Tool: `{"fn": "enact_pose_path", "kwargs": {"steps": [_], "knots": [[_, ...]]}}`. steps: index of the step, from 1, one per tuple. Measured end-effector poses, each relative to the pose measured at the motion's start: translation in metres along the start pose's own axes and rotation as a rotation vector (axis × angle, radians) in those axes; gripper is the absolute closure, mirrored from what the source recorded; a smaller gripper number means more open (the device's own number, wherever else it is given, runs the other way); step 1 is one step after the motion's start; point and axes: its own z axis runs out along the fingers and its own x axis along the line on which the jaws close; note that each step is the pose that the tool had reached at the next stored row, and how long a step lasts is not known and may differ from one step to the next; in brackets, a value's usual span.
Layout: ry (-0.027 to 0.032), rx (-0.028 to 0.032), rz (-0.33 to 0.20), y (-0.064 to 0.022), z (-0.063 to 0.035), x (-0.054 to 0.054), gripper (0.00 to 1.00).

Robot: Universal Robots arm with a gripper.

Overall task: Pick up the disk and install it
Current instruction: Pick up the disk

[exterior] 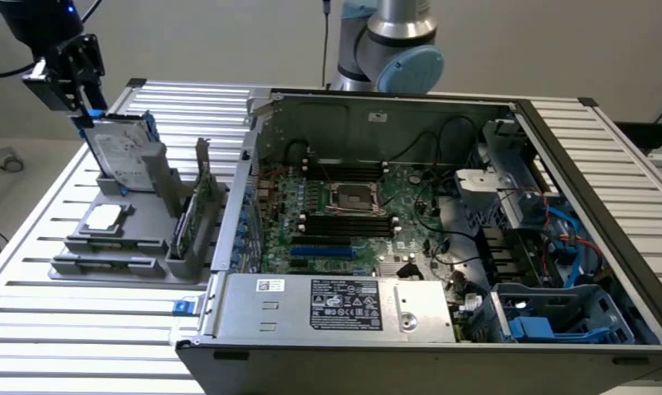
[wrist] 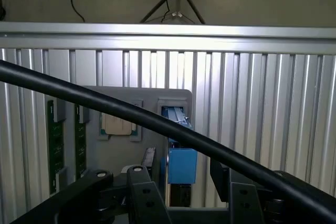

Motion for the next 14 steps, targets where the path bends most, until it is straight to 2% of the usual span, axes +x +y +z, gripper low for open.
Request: {"fn": "enact_pose_path", "kwargs": {"steps": [14], "knots": [[0.0000, 0.0000, 0.000, -0.0001, 0.0255, 0.000, 0.46]]}}
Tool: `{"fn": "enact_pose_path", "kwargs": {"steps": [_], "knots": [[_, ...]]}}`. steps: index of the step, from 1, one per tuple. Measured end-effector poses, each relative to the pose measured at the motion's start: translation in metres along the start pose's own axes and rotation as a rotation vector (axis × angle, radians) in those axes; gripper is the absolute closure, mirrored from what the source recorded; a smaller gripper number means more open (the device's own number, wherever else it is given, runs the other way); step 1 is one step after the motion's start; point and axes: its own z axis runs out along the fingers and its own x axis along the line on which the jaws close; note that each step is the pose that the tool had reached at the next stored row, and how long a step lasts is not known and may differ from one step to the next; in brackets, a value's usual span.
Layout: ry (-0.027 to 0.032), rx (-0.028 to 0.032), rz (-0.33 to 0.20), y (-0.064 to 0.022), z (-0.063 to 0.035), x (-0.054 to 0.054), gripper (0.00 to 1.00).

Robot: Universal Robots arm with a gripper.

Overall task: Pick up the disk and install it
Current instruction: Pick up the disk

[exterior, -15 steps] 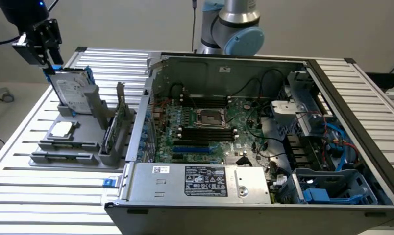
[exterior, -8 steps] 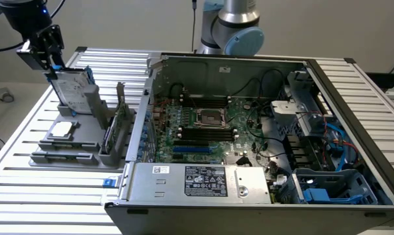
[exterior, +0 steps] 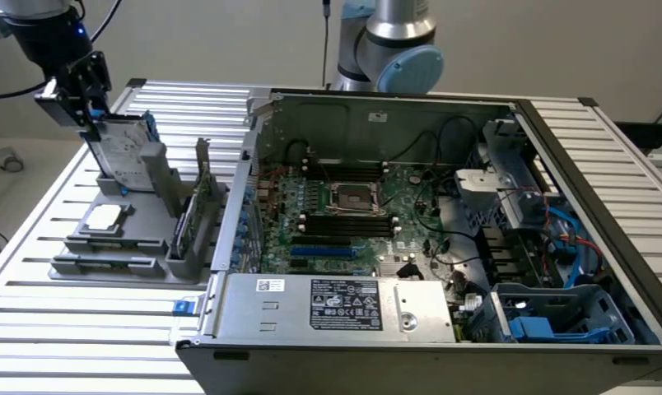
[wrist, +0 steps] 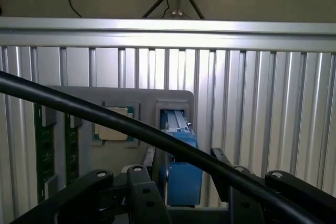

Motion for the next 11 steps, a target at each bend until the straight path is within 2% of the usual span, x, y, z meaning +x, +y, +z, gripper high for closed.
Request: {"fn": "enact_pose_path", "kwargs": {"steps": [5, 11], "knots": [[-0.0001, 0.0005, 0.000, -0.0009, 0.0090, -0.0002, 0.46], [0.0000, 0.0008, 0.000, -0.0010, 0.0104, -0.0002, 0.46]]}}
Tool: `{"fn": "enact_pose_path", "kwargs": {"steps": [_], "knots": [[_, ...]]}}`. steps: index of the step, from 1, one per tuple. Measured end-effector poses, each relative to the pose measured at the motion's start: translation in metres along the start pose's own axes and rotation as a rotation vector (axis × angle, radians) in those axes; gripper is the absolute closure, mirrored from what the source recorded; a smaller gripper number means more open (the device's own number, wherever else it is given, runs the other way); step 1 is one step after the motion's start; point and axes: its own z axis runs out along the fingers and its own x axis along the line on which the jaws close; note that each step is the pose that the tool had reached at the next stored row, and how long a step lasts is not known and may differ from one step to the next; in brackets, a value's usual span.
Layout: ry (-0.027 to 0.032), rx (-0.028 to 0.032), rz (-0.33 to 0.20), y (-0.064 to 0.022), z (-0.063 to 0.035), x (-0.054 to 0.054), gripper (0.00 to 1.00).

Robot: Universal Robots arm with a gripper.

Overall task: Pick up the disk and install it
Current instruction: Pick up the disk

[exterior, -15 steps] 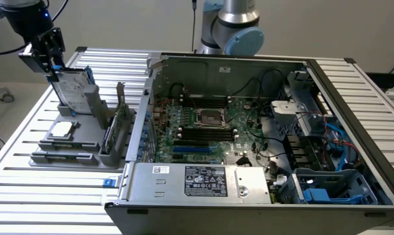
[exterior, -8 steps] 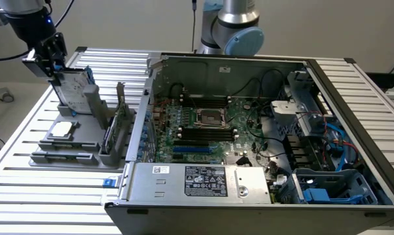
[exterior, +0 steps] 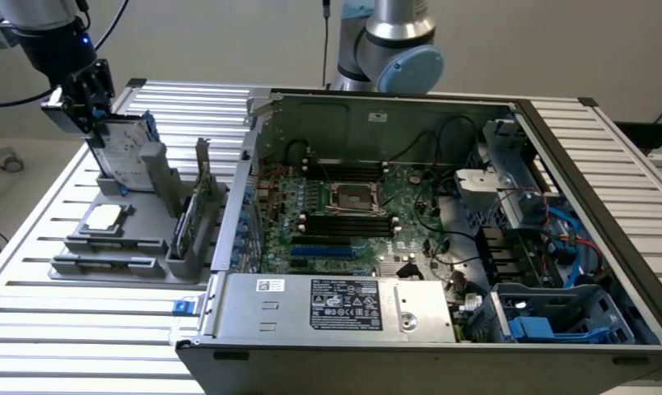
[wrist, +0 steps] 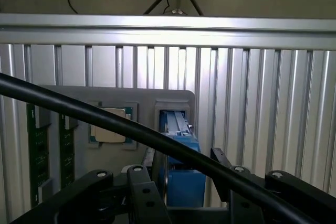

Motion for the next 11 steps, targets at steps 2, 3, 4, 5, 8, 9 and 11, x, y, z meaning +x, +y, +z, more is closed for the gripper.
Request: {"fn": "enact_pose_path", "kwargs": {"steps": [2, 3, 4, 5, 8, 9, 11], "knots": [[0.0000, 0.0000, 0.000, 0.0000, 0.0000, 0.0000, 0.46], [0.0000, 0.0000, 0.000, 0.0000, 0.0000, 0.0000, 0.46], [0.0000, 0.0000, 0.000, 0.0000, 0.0000, 0.0000, 0.46], [0.0000, 0.0000, 0.000, 0.0000, 0.0000, 0.0000, 0.49], [0.0001, -0.0001, 0.000, 0.0000, 0.0000, 0.0000, 0.62], [0.0000, -0.0001, 0.000, 0.0000, 0.0000, 0.0000, 0.62], [-0.0001, 0.0002, 0.000, 0.0000, 0.0003, 0.0005, 0.62]]}}
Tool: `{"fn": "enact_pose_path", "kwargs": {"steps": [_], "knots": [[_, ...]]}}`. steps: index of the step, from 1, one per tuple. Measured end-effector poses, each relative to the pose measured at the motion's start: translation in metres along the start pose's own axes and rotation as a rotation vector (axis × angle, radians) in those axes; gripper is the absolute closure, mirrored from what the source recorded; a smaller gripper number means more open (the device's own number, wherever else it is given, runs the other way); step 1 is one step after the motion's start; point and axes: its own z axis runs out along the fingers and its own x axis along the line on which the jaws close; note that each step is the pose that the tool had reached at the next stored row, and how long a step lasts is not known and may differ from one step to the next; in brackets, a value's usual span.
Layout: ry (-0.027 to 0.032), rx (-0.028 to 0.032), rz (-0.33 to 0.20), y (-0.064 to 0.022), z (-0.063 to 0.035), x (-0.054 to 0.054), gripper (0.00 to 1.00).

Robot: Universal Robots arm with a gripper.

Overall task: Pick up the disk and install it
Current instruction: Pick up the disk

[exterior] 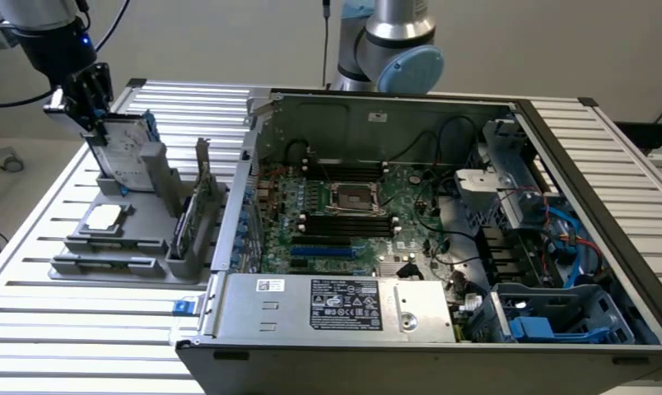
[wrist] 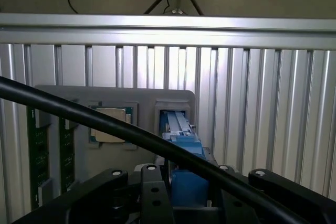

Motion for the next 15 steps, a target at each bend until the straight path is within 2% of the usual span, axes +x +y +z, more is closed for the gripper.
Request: {"fn": "enact_pose_path", "kwargs": {"steps": [12, 15], "knots": [[0.0003, -0.0002, 0.000, 0.0001, 0.0001, 0.0032, 0.62], [0.0001, -0.0002, 0.000, 0.0001, 0.0002, 0.0032, 0.67]]}}
